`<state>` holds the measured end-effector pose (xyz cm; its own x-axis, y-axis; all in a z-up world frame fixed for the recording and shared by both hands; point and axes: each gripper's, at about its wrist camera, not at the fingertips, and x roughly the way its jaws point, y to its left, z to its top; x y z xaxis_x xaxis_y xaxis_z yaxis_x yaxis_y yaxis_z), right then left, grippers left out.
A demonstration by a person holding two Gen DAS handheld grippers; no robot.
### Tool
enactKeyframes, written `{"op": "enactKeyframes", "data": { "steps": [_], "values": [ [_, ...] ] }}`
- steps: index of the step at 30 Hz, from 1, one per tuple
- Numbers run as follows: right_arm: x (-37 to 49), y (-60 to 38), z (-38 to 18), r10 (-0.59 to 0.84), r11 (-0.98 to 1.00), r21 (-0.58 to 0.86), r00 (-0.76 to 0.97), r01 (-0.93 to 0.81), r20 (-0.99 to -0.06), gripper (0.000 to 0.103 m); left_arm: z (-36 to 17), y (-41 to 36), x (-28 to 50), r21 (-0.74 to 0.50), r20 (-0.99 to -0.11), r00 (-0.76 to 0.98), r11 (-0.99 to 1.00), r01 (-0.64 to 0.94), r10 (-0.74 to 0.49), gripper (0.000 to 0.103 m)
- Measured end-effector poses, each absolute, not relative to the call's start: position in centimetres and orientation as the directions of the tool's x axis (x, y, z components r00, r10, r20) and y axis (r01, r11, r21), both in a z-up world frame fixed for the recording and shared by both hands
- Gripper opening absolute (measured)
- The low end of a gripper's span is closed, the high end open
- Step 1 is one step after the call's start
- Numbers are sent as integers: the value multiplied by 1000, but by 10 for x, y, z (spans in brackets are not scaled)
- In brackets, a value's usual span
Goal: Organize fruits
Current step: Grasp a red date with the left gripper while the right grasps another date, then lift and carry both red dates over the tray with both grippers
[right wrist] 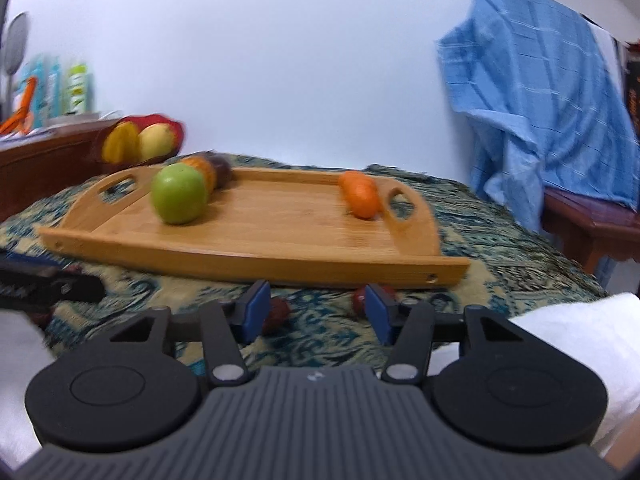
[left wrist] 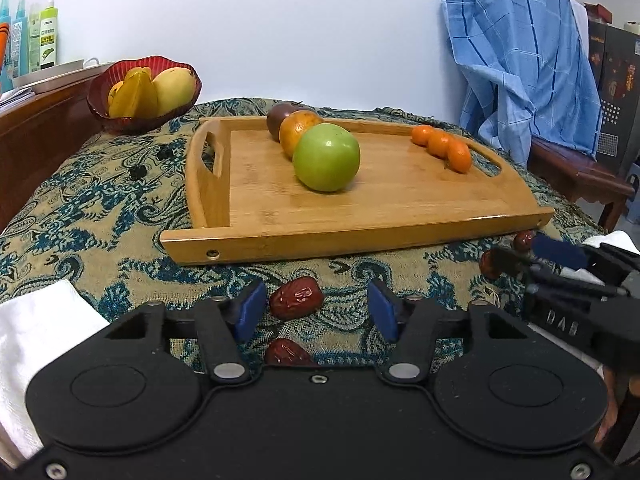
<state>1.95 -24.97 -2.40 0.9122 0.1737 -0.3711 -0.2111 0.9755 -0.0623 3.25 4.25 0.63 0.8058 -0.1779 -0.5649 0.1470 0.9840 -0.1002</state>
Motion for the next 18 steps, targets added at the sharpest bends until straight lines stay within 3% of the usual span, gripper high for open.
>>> {"op": "enactKeyframes", "data": {
  "steps": [8,14,18],
  "values": [
    [20,-239,-28,205,965,-68,893,-253,-400,45,4,40,32,-85,-568,807,986,140,-164,52],
    [25,-240,-30,193,972,-43,886,-232,-422,33,6,42,31,-77,-562,814,989,123,-146,41],
    [24,-240,-30,193,972,-41,885,-232,-424,25,9,42,28,-59,-535,835,992,115,-128,41]
  ]
}}
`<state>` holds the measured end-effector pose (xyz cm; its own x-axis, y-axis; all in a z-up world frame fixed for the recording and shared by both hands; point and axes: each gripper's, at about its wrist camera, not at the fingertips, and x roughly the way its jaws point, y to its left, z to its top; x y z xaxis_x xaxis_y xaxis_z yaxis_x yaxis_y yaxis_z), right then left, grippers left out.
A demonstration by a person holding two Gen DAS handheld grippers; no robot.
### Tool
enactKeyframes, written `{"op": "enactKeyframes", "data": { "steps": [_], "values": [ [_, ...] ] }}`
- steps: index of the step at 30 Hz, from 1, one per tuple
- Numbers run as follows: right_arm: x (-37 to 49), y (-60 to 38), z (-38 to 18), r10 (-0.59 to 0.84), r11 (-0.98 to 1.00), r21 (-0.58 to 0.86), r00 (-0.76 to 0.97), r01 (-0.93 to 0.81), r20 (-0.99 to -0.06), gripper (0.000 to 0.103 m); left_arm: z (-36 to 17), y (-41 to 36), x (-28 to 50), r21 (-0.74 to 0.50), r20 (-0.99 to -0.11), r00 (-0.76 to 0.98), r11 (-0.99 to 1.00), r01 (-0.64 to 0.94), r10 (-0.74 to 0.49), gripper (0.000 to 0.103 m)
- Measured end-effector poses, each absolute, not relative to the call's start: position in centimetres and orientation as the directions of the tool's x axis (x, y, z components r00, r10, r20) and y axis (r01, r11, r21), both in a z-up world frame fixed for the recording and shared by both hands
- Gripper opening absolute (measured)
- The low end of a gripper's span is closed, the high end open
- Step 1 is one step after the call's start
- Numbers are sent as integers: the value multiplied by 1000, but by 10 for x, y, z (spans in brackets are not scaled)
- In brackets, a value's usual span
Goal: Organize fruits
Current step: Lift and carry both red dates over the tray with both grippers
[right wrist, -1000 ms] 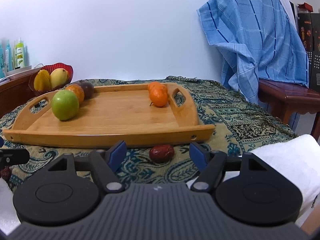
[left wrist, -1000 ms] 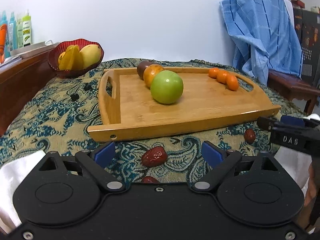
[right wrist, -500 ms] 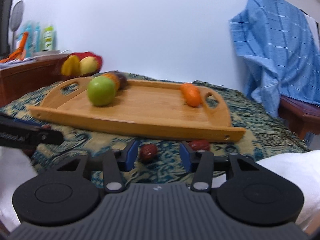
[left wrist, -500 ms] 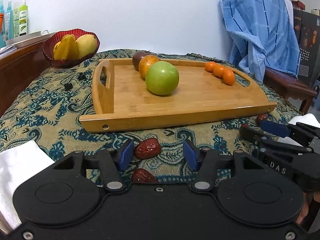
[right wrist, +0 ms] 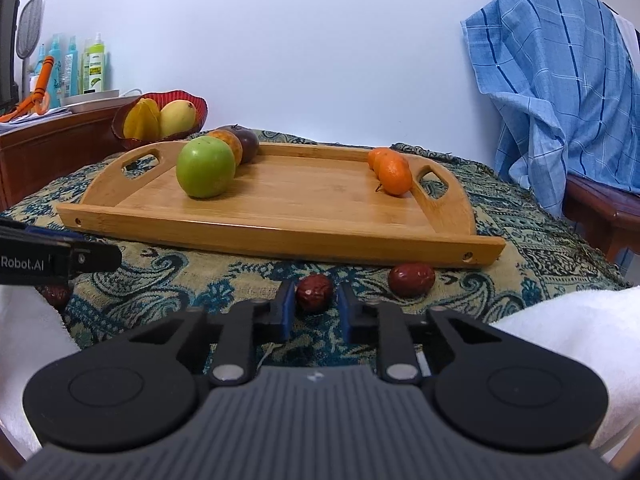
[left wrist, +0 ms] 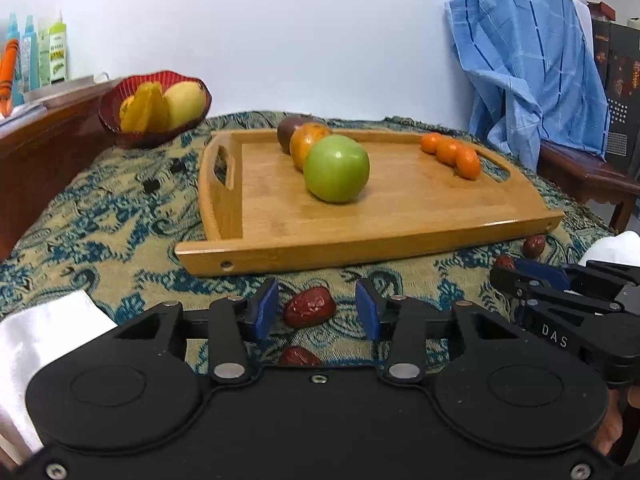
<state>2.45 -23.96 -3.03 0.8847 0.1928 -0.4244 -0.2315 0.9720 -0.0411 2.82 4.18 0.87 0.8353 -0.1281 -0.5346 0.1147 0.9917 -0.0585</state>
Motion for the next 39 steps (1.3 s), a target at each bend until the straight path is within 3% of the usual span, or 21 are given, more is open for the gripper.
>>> {"op": "enactKeyframes", "data": {
  "steps": [8,14,30,39],
  "values": [
    [25,-237,-31,189,972,-46,887,-229,-422,23,3,49,31,-115,-569,813,991,68,-122,40],
    [25,-236,-31,186,973,-48,888,-226,-420,23,2,50,32,-130,-574,809,989,63,-127,29],
    [24,-239,-26,177,978,-30,902,-205,-393,22,14,32,27,-106,-530,831,986,130,-166,28],
    [27,-250,-6,195,979,14,923,-202,-330,21,41,8,41,-80,-487,846,976,203,-216,28]
  ]
}}
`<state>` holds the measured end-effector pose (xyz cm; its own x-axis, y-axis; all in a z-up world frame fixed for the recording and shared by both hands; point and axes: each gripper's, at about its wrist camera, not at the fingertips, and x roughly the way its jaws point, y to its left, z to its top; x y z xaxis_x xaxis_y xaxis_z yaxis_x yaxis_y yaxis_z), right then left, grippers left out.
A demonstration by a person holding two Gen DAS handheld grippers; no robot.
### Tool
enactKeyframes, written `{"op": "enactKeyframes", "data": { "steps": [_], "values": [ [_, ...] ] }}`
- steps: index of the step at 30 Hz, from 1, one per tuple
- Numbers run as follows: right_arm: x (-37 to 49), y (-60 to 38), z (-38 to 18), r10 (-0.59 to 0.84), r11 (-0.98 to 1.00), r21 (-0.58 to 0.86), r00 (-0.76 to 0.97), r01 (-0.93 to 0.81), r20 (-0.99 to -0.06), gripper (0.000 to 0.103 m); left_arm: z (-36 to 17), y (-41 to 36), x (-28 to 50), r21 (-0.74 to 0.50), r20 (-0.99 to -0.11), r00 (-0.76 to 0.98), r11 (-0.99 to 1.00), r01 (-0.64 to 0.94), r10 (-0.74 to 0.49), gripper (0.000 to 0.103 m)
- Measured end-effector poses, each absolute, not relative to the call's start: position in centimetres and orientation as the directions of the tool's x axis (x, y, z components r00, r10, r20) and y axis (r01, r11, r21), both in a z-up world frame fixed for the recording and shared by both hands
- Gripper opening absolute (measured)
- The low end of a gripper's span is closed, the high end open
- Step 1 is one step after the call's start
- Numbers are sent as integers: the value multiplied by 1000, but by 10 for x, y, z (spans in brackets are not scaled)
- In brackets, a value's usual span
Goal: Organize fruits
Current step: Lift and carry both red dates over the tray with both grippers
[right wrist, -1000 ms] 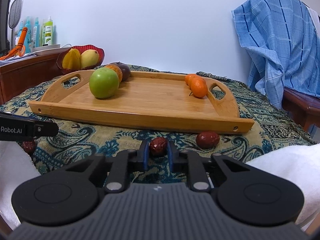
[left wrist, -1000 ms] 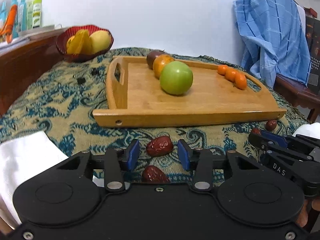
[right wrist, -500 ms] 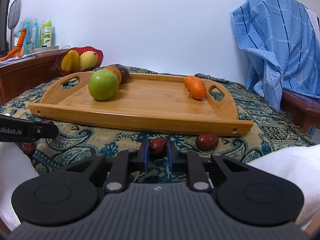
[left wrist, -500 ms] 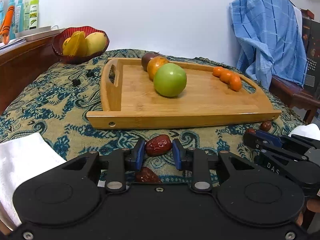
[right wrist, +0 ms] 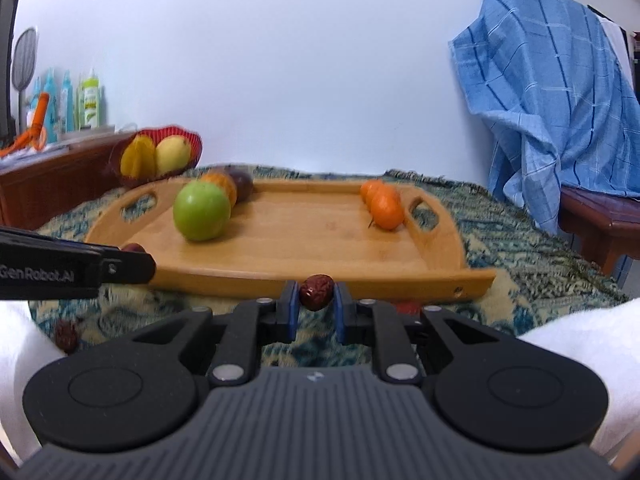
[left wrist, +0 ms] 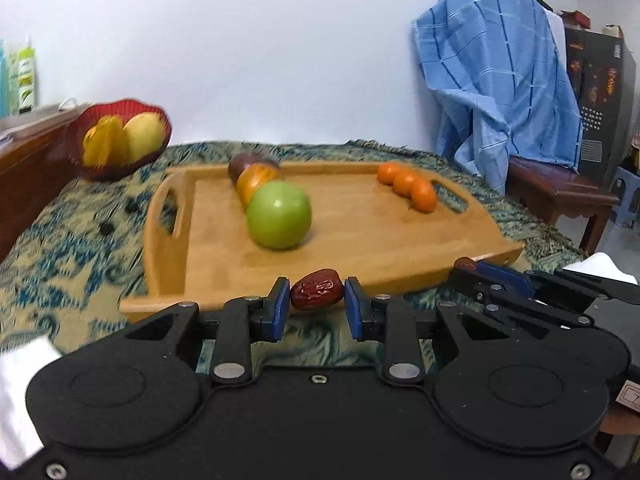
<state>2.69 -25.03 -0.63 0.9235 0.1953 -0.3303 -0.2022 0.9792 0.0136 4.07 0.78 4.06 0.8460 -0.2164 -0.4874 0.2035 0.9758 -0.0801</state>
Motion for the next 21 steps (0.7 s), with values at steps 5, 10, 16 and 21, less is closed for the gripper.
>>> {"op": "enactKeyframes", "data": {
  "steps": [5,10,16,21],
  "values": [
    [41,-260,9,174,984,21,940,-176,-294,21,55,-2,58,-62,-477,851,974,220,-222,28],
    [61,-273,22,156,988,32,943,-154,-294,21,56,-6,79,-79,-510,831,974,213,-223,28],
    [92,-286,34,152,987,0,934,-161,-323,21,52,-7,105,-101,-550,809,978,180,-206,28],
    [120,-293,31,145,988,8,919,-153,-366,21,44,-8,116,-91,-566,803,982,166,-189,28]
  ]
}}
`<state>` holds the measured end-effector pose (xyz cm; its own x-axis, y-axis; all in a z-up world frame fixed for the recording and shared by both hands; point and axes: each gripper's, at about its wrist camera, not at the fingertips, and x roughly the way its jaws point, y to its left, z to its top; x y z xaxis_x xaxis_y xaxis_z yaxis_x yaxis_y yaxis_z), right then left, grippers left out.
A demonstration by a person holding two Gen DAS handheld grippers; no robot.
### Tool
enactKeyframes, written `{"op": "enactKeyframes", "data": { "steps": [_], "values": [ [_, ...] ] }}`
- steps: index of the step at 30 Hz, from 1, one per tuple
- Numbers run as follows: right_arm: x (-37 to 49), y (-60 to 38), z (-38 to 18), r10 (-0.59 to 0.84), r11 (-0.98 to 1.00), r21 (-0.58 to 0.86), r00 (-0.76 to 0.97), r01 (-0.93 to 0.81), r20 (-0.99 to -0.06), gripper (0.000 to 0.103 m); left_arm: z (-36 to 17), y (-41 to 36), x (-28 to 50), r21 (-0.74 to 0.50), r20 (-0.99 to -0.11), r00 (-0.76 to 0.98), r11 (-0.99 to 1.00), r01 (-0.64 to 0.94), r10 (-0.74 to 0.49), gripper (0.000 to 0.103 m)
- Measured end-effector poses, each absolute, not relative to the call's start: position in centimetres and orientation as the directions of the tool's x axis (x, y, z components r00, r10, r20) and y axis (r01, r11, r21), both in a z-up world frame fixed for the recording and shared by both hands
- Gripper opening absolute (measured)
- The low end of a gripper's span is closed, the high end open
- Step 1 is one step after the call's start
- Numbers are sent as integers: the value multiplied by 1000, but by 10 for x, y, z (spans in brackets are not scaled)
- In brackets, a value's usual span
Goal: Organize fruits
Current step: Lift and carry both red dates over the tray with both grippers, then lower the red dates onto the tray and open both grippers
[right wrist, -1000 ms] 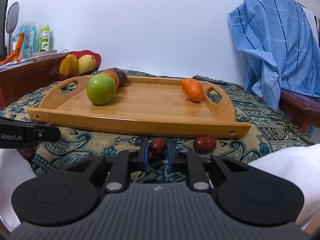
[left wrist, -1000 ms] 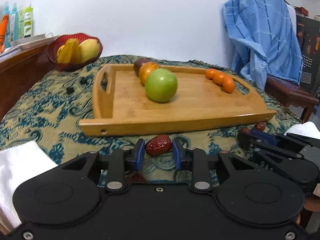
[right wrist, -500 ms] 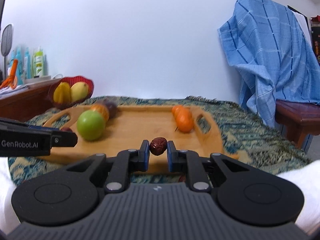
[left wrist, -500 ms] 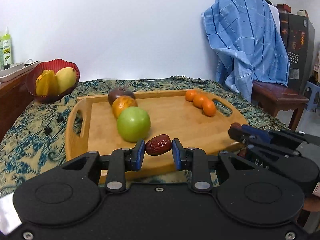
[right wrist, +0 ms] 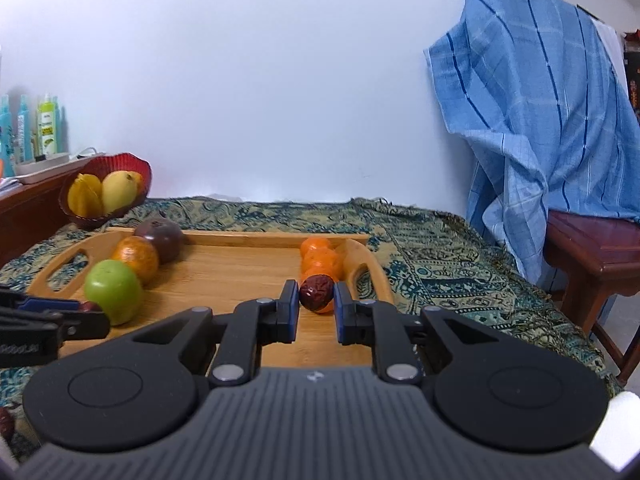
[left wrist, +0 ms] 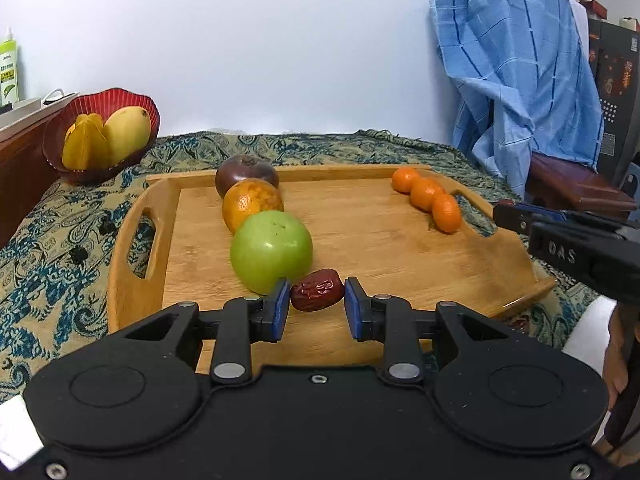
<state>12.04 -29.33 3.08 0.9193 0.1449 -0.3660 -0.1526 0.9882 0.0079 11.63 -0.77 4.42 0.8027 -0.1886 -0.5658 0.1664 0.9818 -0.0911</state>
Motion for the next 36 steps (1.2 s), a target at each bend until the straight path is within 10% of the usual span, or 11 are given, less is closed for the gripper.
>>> {"op": "enactKeyframes", "data": {
  "steps": [36],
  "values": [
    [170,-282,0,97,995,37,849,-92,-519,23,21,-12,136,-57,-608,777,985,163,-164,28]
  ]
}}
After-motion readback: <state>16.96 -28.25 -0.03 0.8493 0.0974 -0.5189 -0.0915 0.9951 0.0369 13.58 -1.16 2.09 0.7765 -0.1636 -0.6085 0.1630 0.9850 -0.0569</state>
